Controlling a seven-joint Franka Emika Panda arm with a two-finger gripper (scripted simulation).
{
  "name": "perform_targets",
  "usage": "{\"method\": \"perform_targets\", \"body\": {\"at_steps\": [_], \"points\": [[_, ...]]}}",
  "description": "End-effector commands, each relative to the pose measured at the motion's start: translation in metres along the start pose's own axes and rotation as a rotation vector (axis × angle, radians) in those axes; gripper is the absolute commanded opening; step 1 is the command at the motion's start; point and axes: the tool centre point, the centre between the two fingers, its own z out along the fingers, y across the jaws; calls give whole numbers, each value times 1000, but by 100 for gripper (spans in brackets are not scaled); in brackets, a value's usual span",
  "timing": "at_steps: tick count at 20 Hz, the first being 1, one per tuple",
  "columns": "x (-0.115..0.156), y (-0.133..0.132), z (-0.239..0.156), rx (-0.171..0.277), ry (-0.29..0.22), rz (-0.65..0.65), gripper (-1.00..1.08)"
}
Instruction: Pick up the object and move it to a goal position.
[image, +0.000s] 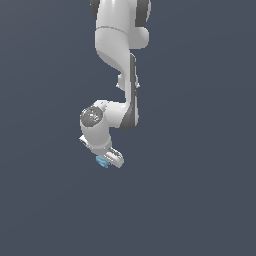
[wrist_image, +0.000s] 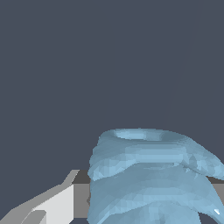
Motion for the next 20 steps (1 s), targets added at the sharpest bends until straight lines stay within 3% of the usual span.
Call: {"method": "perform_targets", "body": {"at_steps": [1,11,20], "points": [[0,0,0,0,0,0,-100],[-6,-4,-7,0,0,0,-100],[-37,-26,-48,1,0,0,-100]]}}
